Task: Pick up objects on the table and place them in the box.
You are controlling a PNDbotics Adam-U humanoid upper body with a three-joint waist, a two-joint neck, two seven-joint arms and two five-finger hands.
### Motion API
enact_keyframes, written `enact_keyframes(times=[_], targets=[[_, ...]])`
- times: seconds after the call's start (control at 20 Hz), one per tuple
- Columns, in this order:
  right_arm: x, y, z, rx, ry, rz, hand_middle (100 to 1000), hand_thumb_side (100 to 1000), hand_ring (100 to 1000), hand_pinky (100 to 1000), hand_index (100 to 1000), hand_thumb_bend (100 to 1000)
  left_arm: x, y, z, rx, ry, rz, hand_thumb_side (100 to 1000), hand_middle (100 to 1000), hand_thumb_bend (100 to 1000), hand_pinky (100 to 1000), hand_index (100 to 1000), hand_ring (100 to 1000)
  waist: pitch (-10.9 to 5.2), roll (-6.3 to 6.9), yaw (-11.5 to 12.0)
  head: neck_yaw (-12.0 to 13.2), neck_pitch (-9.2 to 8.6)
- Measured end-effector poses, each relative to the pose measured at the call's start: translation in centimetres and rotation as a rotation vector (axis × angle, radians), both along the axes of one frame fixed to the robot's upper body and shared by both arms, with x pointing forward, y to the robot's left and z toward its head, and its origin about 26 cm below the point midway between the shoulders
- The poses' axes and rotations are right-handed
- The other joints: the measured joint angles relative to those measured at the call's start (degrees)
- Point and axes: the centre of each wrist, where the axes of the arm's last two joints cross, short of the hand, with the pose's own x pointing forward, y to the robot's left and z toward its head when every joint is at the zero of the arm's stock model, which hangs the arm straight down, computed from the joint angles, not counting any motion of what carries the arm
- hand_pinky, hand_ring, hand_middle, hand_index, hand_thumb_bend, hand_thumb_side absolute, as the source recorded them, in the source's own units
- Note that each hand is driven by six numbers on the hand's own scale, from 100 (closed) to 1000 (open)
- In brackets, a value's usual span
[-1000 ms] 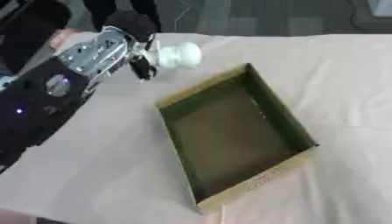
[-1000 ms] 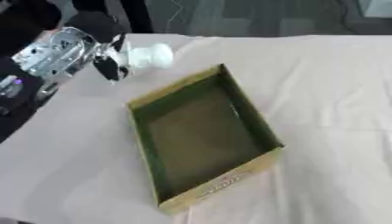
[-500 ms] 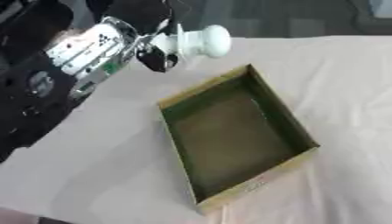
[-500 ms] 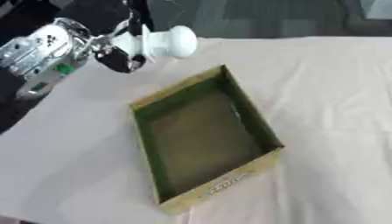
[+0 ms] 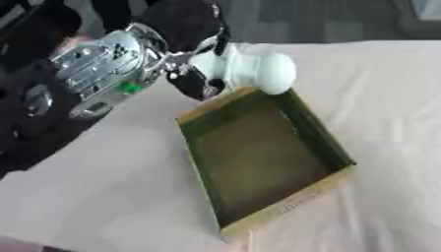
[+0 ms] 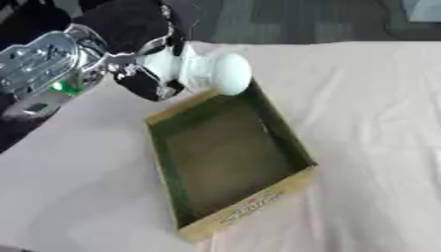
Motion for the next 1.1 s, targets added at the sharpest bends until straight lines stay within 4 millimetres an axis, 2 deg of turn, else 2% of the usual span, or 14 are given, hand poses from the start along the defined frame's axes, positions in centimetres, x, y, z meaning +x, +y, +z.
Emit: enact_keyframes(times=[0.05,0.1,0.15,0.2,0.25,0.3,0.35,0.45,0.65,0.8,0.9,1.0,1.05,1.1], targets=[[0.0,0.0,0.0,0.000,0.000,0.000,377,1000,382,457,475,100,0.0,-0.1,-0.1,-0.002,0.017,-0.011,307,100,100,100,222,100,0.00,0.00,-0.07,0.00,0.00],[0.0,0.0,0.0,0.000,0.000,0.000,377,1000,382,457,475,100,0.0,-0.2,-0.3,-0.005,0.045,-0.028,279,191,100,100,310,100,0.00,0.01,-0.12,0.00,0.00],[0.0,0.0,0.0,0.000,0.000,0.000,377,1000,382,457,475,100,-0.1,-0.2,-0.5,-0.009,0.092,-0.046,259,301,100,210,390,190,0.00,0.04,-0.12,0.00,0.00],[0.0,0.0,0.0,0.000,0.000,0.000,377,1000,382,457,475,100,-0.1,-0.3,-0.8,-0.009,0.159,-0.057,466,532,100,481,591,437,0.00,0.06,-0.14,0.00,0.00],[0.0,0.0,0.0,0.000,0.000,0.000,376,1000,382,457,475,100,-0.1,-0.4,-1.1,0.001,0.247,-0.062,737,762,223,681,780,706,0.00,0.10,-0.18,0.00,0.00],[0.0,0.0,0.0,0.000,0.000,0.000,376,1000,382,457,475,100,-0.2,-0.4,-1.5,0.018,0.342,-0.062,782,799,270,719,815,753,0.00,0.14,-0.28,0.01,0.00],[0.0,0.0,0.0,0.000,0.000,0.001,376,1000,382,457,475,100,-0.3,-0.5,-2.0,0.034,0.426,-0.066,981,987,650,994,983,985,0.00,0.19,-0.30,0.03,0.00],[0.0,0.0,0.0,0.000,0.000,0.001,376,1000,382,457,475,100,-0.4,-0.4,-3.1,0.063,0.553,-0.074,1000,1000,745,1000,1000,1000,0.00,0.21,-0.42,0.08,0.00],[0.0,0.0,0.0,0.000,0.000,0.001,377,1000,382,457,475,100,-0.2,-0.4,-2.0,0.086,0.562,-0.112,997,1000,748,1000,1000,1000,0.00,0.18,-0.17,0.09,0.00],[0.0,0.0,0.0,0.001,0.000,0.000,377,1000,382,457,475,100,0.0,-0.1,0.2,0.042,0.397,-0.168,888,1000,366,1000,997,980,0.00,0.15,0.16,0.07,0.00],[0.0,0.0,0.0,0.002,0.000,-0.001,377,1000,382,457,475,100,0.0,0.4,1.4,-0.074,0.185,-0.222,796,970,291,966,969,916,0.00,0.01,0.48,-0.01,0.00],[0.0,0.0,0.0,0.004,0.001,-0.004,377,1000,382,457,475,100,0.1,1.1,1.8,-0.254,-0.031,-0.270,767,941,246,916,954,874,-0.03,-0.11,0.82,-0.06,0.00],[0.0,-0.1,-0.1,0.006,0.003,-0.008,377,1000,382,457,475,100,0.1,1.5,1.6,-0.351,-0.113,-0.283,712,876,161,792,936,788,-0.08,-0.18,1.11,-0.09,0.00],[0.0,-0.3,-0.2,0.008,0.008,-0.015,377,1000,382,457,475,100,0.1,1.9,1.2,-0.453,-0.174,-0.294,726,837,140,712,938,719,-0.30,-0.32,1.42,-0.10,0.00]])
